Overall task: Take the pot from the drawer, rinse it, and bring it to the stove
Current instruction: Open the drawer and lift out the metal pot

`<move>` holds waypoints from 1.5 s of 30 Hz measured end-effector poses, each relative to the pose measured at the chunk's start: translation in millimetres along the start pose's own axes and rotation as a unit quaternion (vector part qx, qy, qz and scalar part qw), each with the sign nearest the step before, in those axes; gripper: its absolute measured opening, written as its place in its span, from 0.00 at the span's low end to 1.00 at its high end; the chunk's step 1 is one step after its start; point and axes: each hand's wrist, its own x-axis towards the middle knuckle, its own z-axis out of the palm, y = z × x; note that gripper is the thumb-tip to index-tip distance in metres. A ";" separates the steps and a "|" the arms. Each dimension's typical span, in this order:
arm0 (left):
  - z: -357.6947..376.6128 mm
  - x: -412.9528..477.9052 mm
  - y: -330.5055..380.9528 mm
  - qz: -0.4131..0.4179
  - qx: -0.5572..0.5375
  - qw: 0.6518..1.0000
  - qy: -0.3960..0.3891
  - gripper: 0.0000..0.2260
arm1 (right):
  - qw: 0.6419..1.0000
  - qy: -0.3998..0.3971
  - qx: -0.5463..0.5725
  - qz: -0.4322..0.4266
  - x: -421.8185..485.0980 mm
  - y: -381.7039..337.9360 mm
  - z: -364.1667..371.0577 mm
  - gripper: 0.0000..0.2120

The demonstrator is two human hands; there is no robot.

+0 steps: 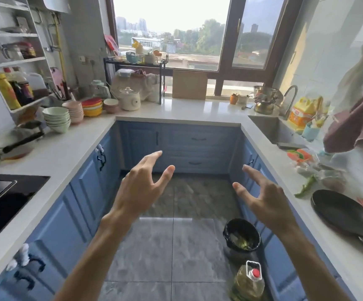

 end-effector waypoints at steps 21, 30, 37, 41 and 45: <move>269.1 506.0 -126.3 -0.062 -0.003 0.994 -0.086 0.29 | 0.994 -0.052 0.055 0.075 533.8 214.8 147.1 0.30; 394.3 674.7 -158.1 -0.122 -0.038 0.982 -0.140 0.25 | 0.981 -0.138 0.070 0.117 718.4 308.9 201.0 0.27; 514.7 796.1 -226.3 -0.159 -0.061 0.959 -0.225 0.23 | 0.957 -0.172 0.096 0.211 828.3 386.8 291.5 0.21; 577.9 844.6 -272.4 -0.208 -0.061 0.944 -0.250 0.20 | 0.947 -0.185 0.093 0.244 880.1 433.3 340.2 0.18; 633.9 870.8 -310.6 -0.247 -0.062 0.929 -0.270 0.17 | 0.936 -0.190 0.105 0.278 923.6 474.5 386.0 0.16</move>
